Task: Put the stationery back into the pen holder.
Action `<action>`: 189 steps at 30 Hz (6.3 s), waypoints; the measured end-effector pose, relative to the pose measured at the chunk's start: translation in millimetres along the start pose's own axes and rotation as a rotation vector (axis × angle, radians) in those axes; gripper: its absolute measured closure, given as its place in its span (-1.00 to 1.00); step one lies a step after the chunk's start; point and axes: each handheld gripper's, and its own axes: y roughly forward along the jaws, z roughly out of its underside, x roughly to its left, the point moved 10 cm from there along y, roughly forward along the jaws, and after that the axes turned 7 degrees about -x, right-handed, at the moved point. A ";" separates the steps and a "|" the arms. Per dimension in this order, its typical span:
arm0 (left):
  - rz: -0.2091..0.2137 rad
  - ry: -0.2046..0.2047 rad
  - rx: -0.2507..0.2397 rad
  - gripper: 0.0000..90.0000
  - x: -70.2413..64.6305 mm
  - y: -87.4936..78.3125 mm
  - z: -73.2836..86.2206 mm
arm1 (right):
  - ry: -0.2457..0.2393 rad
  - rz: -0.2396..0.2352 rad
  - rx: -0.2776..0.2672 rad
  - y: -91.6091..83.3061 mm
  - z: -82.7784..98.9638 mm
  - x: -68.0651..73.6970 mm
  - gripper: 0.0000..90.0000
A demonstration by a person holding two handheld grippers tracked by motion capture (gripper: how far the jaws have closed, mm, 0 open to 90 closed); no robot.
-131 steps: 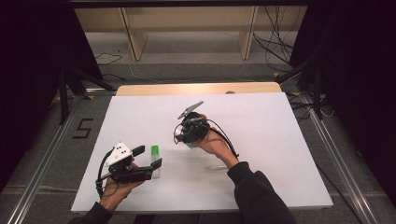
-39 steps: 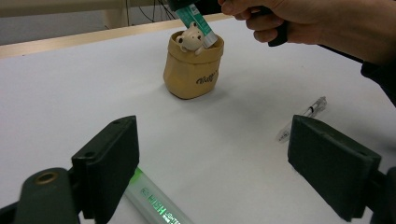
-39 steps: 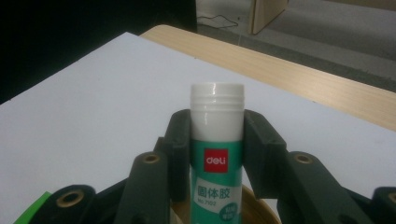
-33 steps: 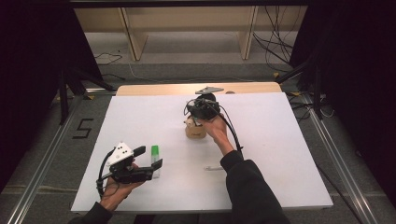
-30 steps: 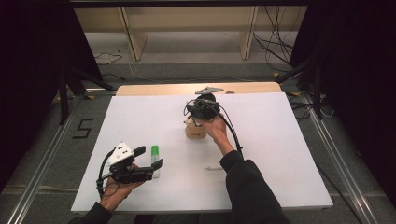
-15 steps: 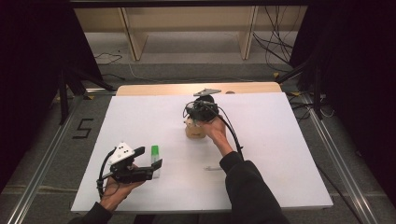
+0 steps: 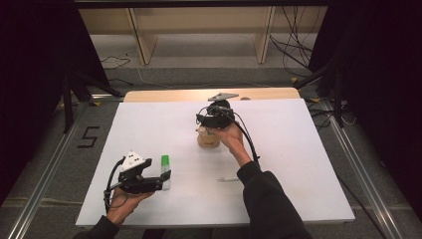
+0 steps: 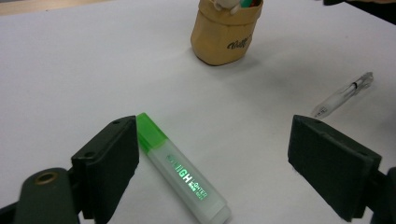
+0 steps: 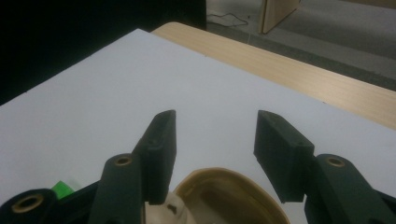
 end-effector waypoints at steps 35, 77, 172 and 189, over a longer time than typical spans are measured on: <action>-0.055 -0.073 0.232 -0.66 5.4 23.8 29.7 | 0.040 -0.022 -0.031 -95.6 10.4 -1.3 -0.48; -0.095 -0.004 0.372 -0.32 18.0 48.2 47.0 | 0.010 -0.043 0.034 -132.0 73.4 18.4 -0.53; 0.164 0.070 0.003 0.46 -87.7 43.8 -4.9 | 0.263 -0.264 -0.009 -112.4 87.3 76.6 -0.36; 0.189 0.082 -0.038 0.46 -102.9 44.0 -9.8 | 0.310 -0.295 -0.038 -111.7 86.3 78.3 -0.11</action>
